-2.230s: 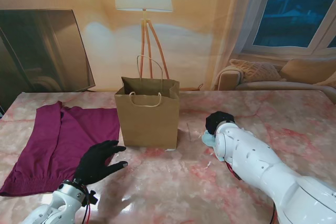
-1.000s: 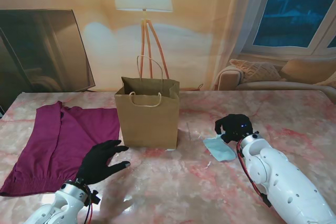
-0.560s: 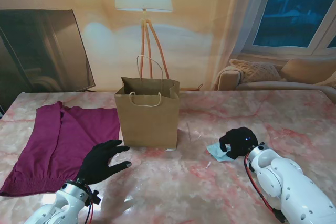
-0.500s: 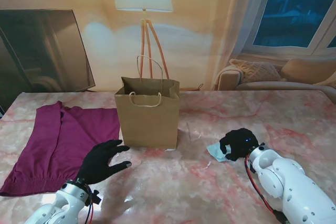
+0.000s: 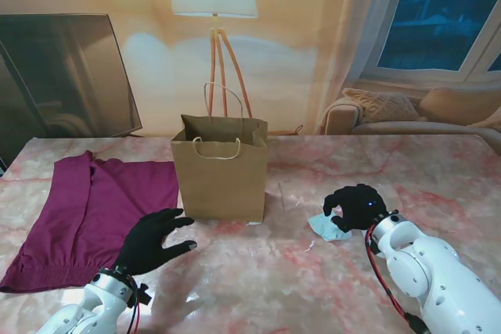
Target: Fold the socks and the shorts into the kraft paper bag
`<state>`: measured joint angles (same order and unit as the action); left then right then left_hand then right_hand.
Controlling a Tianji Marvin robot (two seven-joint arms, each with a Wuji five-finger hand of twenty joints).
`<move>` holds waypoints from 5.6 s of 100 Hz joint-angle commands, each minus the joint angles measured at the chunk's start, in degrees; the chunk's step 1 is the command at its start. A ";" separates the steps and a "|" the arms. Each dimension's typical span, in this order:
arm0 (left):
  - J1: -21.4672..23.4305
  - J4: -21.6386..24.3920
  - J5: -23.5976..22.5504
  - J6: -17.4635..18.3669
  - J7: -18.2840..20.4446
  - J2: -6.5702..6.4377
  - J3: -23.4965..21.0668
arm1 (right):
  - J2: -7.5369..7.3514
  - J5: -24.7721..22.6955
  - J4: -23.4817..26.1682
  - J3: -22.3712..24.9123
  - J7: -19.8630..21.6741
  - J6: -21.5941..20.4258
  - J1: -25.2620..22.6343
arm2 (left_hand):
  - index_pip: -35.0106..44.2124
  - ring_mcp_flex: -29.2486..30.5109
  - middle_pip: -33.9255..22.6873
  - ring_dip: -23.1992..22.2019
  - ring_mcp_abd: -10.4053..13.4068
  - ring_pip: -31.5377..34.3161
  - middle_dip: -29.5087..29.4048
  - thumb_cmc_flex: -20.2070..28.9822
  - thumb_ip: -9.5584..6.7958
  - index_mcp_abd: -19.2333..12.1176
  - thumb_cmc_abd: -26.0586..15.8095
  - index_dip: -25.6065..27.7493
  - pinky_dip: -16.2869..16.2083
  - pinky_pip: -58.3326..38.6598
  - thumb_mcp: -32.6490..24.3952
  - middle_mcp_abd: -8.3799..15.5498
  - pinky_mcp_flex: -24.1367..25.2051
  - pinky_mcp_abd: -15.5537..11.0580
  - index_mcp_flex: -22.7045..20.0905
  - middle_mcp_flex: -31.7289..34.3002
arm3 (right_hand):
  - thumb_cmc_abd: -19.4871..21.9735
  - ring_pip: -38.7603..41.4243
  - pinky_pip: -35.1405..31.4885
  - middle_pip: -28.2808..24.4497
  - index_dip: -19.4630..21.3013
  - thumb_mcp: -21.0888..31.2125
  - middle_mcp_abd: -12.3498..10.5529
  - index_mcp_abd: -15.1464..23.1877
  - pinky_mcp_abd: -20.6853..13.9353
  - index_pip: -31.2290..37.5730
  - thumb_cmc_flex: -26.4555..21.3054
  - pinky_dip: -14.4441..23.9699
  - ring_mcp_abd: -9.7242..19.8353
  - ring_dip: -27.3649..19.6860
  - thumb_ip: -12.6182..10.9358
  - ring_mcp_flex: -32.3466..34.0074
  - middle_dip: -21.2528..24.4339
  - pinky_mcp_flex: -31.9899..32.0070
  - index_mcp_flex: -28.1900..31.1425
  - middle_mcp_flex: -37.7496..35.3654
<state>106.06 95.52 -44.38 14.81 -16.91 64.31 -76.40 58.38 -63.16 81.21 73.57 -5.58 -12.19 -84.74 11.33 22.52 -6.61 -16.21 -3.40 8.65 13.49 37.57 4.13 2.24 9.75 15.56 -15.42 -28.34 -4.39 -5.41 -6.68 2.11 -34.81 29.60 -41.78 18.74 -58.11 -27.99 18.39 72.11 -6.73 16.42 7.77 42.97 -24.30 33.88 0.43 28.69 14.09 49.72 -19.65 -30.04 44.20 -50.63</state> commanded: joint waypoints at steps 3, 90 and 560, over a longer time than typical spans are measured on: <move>0.34 0.33 -0.14 0.14 -0.16 -0.02 0.11 | 0.79 -0.01 -1.04 -2.26 0.96 0.17 1.80 | 0.38 -1.96 0.94 0.61 1.67 -0.92 -0.52 1.33 -3.16 -0.76 -1.37 0.98 0.44 0.80 1.10 1.95 0.34 -1.40 -0.66 -1.64 | 1.91 -1.96 0.45 0.08 3.70 4.40 0.86 -2.36 0.15 -6.20 -2.65 -3.68 -1.12 -2.59 -6.34 1.74 2.39 -1.97 -2.90 -0.10; 0.66 0.58 -0.05 -0.08 -0.14 0.01 -0.25 | -0.05 0.03 -14.16 -18.92 2.16 9.27 12.12 | 0.70 -1.66 0.76 0.63 2.02 -0.90 -0.59 1.34 -3.06 -0.89 -1.23 1.03 0.50 0.93 1.05 2.38 0.44 -1.14 -1.30 -1.32 | -18.79 30.68 -24.18 -26.46 3.47 -1.21 -4.70 0.72 -1.23 3.95 -9.50 4.62 -0.30 22.12 6.93 9.97 -26.42 -17.89 2.33 -8.44; 1.96 1.12 -1.10 0.08 0.11 -0.18 -1.26 | 1.04 1.24 -10.83 -2.62 -0.47 13.23 6.19 | 0.37 -1.95 0.85 0.70 1.89 -0.97 -0.61 1.00 -3.10 -0.63 -1.14 0.90 0.51 0.99 0.73 2.15 0.61 -1.17 -0.64 -1.52 | 6.67 2.49 -7.14 -0.53 1.89 -3.99 2.58 -5.77 -2.60 -9.79 0.80 -11.69 -3.19 -0.03 -5.51 5.97 3.33 -11.99 -9.32 2.23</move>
<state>107.88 96.46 -45.67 14.92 -16.86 64.20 -77.90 59.25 -62.18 72.51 71.65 -4.58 0.74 -78.53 11.33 22.52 -6.61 -16.18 -3.36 8.65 13.49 37.58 4.12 2.24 9.75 15.56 -15.40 -28.31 -4.39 -5.41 -6.57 2.11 -34.81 29.60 -36.37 22.93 -64.22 -29.80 20.03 66.00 -4.52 11.04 6.37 34.10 -22.28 24.01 -2.26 29.92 10.96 57.96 -17.20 -43.12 38.46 -51.99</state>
